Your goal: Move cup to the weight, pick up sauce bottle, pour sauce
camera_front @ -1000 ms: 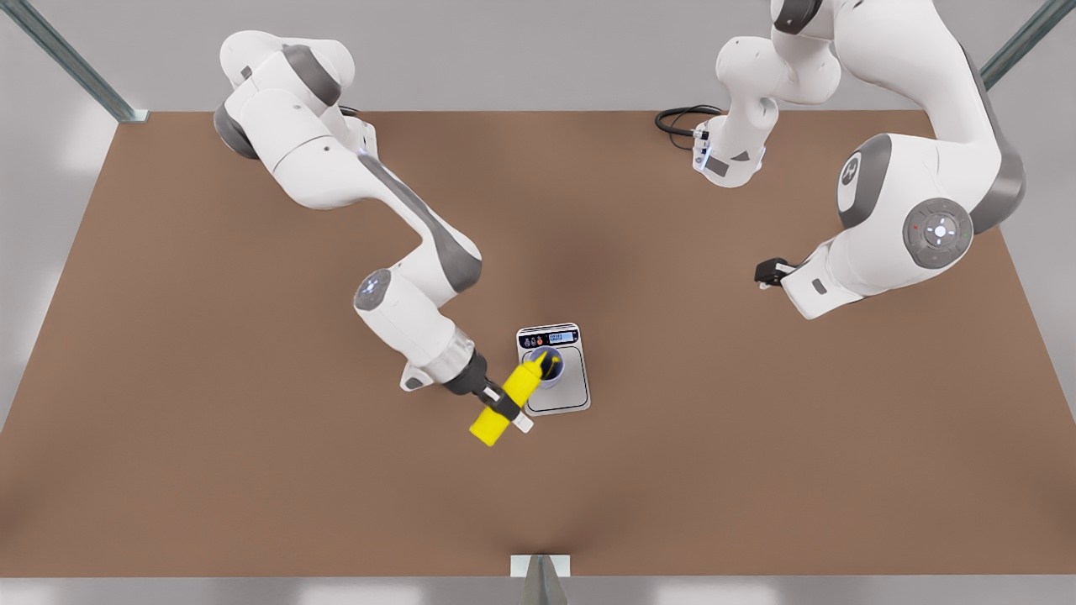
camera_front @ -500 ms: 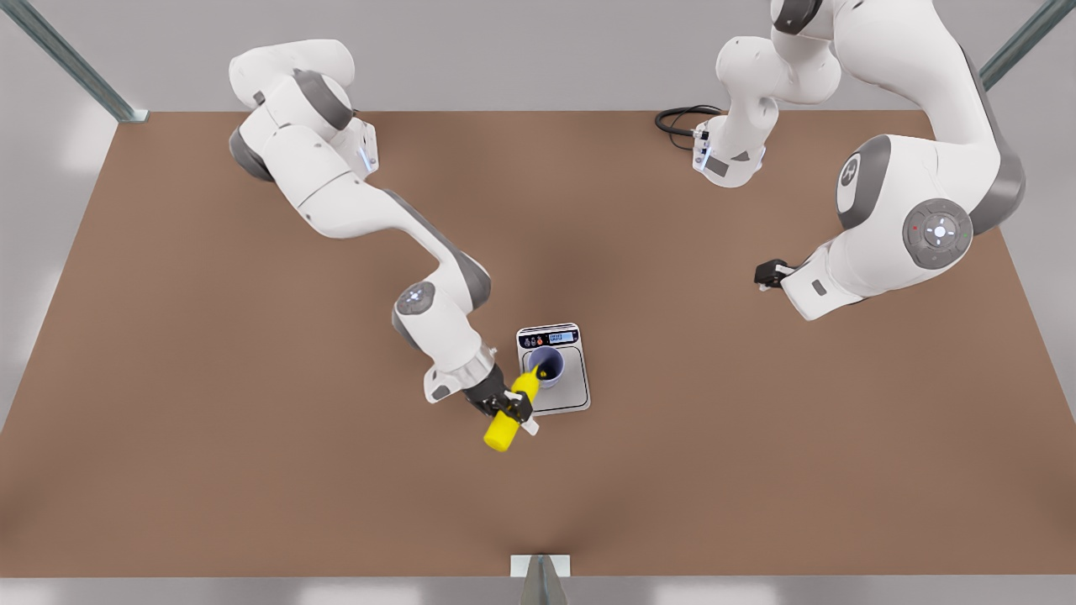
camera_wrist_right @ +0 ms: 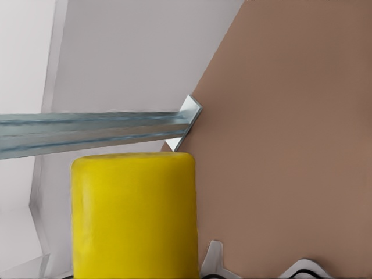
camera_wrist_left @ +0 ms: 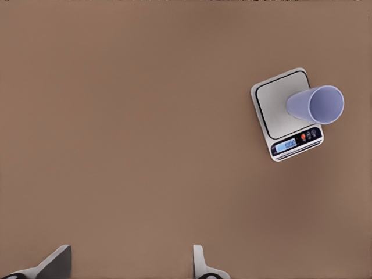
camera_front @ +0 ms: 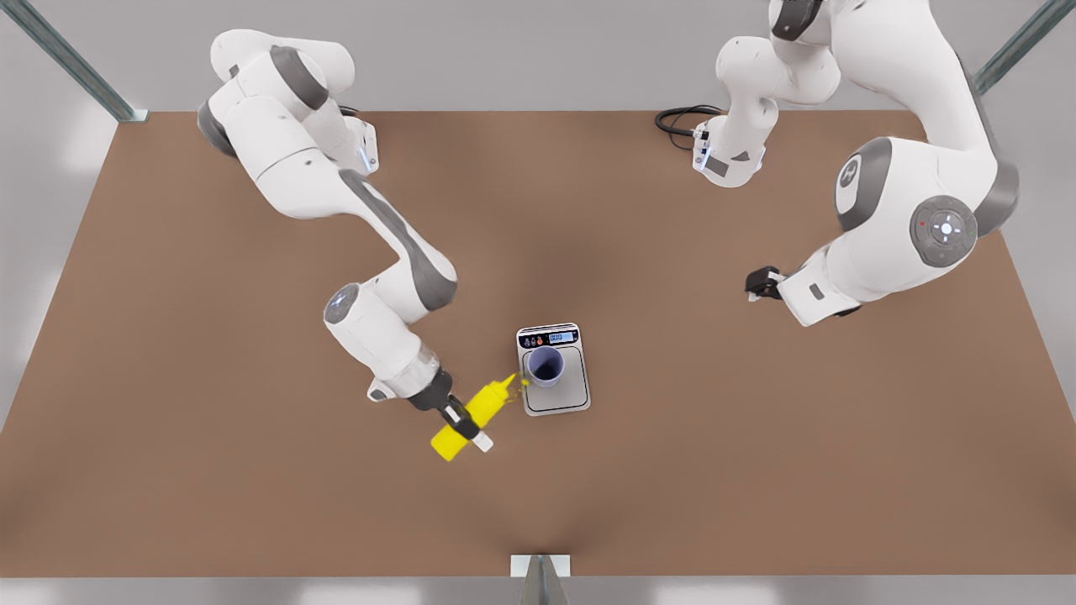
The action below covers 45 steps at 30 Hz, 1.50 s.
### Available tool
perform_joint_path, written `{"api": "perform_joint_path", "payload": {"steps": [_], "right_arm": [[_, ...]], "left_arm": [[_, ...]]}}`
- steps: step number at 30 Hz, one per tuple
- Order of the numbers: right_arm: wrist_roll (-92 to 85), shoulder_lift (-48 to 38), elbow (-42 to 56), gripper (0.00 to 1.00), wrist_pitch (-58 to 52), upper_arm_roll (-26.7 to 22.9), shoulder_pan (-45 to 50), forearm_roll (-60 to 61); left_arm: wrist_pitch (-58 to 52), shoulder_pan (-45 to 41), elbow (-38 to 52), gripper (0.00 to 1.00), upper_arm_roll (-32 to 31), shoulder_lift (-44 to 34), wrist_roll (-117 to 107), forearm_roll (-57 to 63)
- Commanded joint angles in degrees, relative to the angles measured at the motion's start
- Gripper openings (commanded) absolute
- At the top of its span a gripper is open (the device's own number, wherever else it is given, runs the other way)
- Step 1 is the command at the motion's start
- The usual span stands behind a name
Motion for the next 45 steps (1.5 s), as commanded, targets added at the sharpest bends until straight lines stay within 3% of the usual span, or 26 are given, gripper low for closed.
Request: {"api": "perform_joint_path", "payload": {"steps": [1,3,6,9,12,15,17,27,33,45], "right_arm": [[-0.2,-0.6,-0.3,0.21,-1.4,0.0,-0.1,1.4],[-0.2,-3.3,-3.0,0.21,-4.6,0.0,-3.0,3.2],[-0.7,-8.2,-7.7,0.21,-8.1,0.1,-6.2,16.5],[-2.1,-9.3,-8.5,0.21,-13.2,0.1,-10.0,33.0],[-2.8,-8.5,-7.9,0.21,-14.3,-0.6,-10.0,42.3],[-3.3,-8.7,-8.2,0.21,-21.9,-0.8,-14.2,50.9],[-5.4,-9.0,-8.6,0.21,-28.8,-4.5,-15.1,55.0],[-14.3,-11.2,-22.1,0.21,-44.0,-2.6,-27.7,65.7],[-29.9,-3.9,-26.1,0.21,-48.6,-2.2,-29.9,69.5],[-34.1,6.7,-28.0,0.21,-51.9,-3.3,-33.4,69.0]], "left_arm": [[0.1,0.0,0.2,1.00,0.0,0.0,-0.1,-2.6],[4.5,0.0,0.2,1.00,-0.1,0.4,-0.3,-2.6],[6.5,-0.2,0.0,1.00,-0.5,0.9,-0.1,-2.5],[6.5,-0.2,0.0,1.00,-0.6,1.2,-0.1,-2.6],[6.5,-0.2,0.0,1.00,-0.6,1.5,-0.2,-2.6],[6.5,-0.2,0.0,1.00,-0.6,1.7,-0.1,-2.6],[6.5,-0.2,0.1,1.00,-0.6,2.0,-0.1,-2.6],[6.6,-0.2,0.1,1.00,-1.2,2.3,-0.2,-2.6],[6.6,-0.3,0.2,1.00,-2.1,2.3,-0.7,-2.5],[6.5,-0.7,0.0,1.00,-2.2,3.7,-0.9,-2.5]]}}
